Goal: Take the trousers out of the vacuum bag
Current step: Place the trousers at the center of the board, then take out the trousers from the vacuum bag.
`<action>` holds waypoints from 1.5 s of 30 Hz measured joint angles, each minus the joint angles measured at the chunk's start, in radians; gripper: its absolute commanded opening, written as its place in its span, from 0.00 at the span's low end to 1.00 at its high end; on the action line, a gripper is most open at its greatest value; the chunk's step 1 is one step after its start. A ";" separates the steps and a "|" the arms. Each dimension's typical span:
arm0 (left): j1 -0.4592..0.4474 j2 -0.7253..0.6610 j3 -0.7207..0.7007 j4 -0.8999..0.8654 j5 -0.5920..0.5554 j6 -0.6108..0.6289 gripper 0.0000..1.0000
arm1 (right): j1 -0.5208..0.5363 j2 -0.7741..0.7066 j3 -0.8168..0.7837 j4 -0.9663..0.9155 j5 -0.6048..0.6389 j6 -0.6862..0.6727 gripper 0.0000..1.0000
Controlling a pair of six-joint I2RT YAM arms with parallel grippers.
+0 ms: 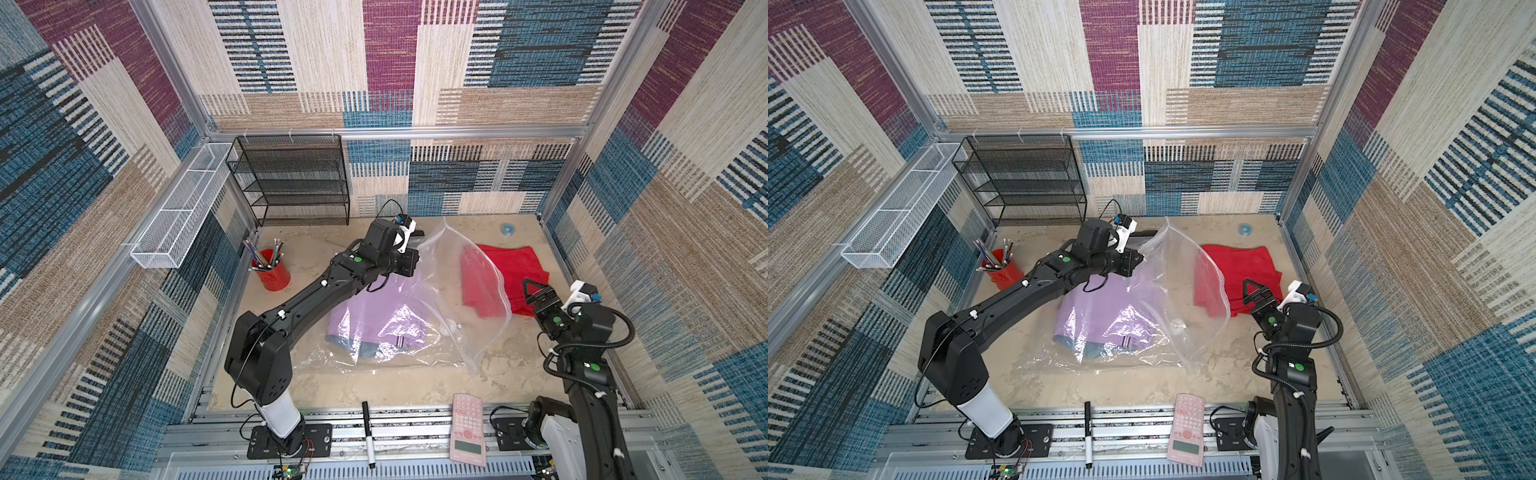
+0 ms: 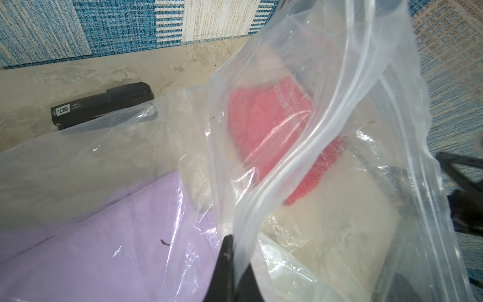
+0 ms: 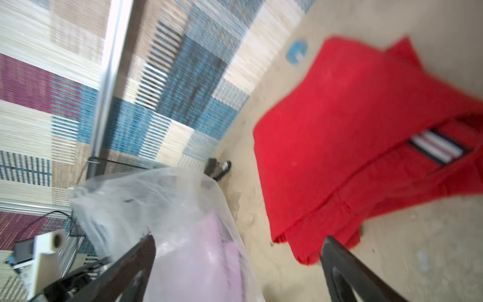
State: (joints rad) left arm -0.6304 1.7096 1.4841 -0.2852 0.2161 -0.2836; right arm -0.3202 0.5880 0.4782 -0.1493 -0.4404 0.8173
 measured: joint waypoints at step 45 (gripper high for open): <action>-0.229 0.257 0.583 -0.324 -0.164 0.075 0.00 | 0.602 0.632 0.256 -0.017 -0.034 -0.444 0.59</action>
State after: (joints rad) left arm -0.8589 1.9663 2.0670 -0.6090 0.0517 -0.2085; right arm 0.2821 1.2201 0.7338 -0.1665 -0.4747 0.3729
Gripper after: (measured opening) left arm 0.052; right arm 0.562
